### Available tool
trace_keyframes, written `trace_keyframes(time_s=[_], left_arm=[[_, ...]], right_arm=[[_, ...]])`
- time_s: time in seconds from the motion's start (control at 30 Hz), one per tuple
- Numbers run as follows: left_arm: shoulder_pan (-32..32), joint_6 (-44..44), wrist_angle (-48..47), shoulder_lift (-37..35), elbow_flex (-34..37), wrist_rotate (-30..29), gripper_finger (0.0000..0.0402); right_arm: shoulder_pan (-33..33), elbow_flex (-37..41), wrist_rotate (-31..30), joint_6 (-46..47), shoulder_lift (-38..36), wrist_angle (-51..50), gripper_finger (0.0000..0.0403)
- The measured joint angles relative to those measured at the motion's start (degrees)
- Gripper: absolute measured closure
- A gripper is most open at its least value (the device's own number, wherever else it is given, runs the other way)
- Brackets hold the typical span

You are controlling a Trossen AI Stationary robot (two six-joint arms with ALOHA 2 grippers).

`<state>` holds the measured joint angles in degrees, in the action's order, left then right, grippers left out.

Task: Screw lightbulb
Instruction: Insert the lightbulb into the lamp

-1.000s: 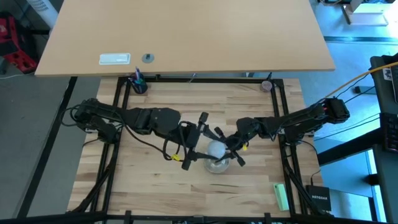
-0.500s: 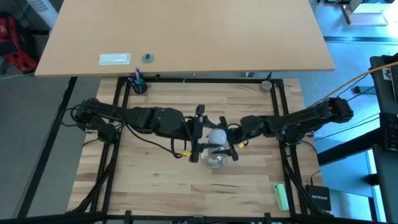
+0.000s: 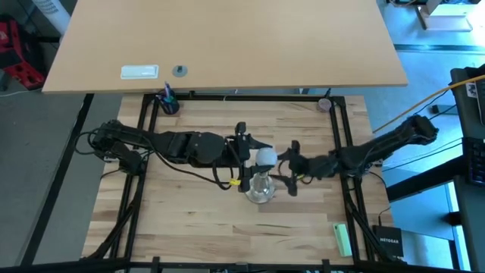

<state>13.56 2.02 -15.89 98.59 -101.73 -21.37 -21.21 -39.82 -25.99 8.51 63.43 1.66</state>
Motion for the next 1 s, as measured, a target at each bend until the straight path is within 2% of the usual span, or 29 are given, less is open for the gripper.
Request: trace_keyframes(time_s=[0.17,0.27,0.37,0.43,0.6,0.77,0.9,1.0], left_arm=[[0.0,-0.4,-0.9,-0.1,0.0,-0.1,0.018],[0.1,-0.5,-1.1,-0.1,0.0,-0.5,0.018],[0.0,-0.6,-0.4,-0.1,0.0,-0.4,0.018],[0.0,-0.6,-0.6,-0.1,0.0,-0.4,0.018],[0.0,-0.5,-0.7,-0.1,0.0,-0.4,0.018],[-0.2,-0.8,-0.7,-0.1,0.0,-0.2,0.018],[-0.3,-1.3,-0.6,-0.1,0.0,-0.2,0.018],[-0.3,-1.6,-0.6,-0.1,0.0,-0.3,0.018]], right_arm=[[-5.2,3.3,-13.7,2.2,8.0,15.8,0.0125],[-7.5,3.3,-18.6,1.5,13.4,24.7,0.0127],[-9.2,2.3,-19.3,0.3,17.0,28.6,0.0128],[-10.0,2.0,-21.4,0.1,17.4,27.3,0.0128],[-9.8,1.2,-26.2,-0.2,17.6,31.7,0.0128],[-9.1,1.2,-26.7,-1.7,22.3,39.1,0.0128],[-9.1,1.3,-30.2,-7.7,26.0,47.7,0.0128],[-8.4,1.3,-29.9,-10.2,27.4,51.4,0.0136]])
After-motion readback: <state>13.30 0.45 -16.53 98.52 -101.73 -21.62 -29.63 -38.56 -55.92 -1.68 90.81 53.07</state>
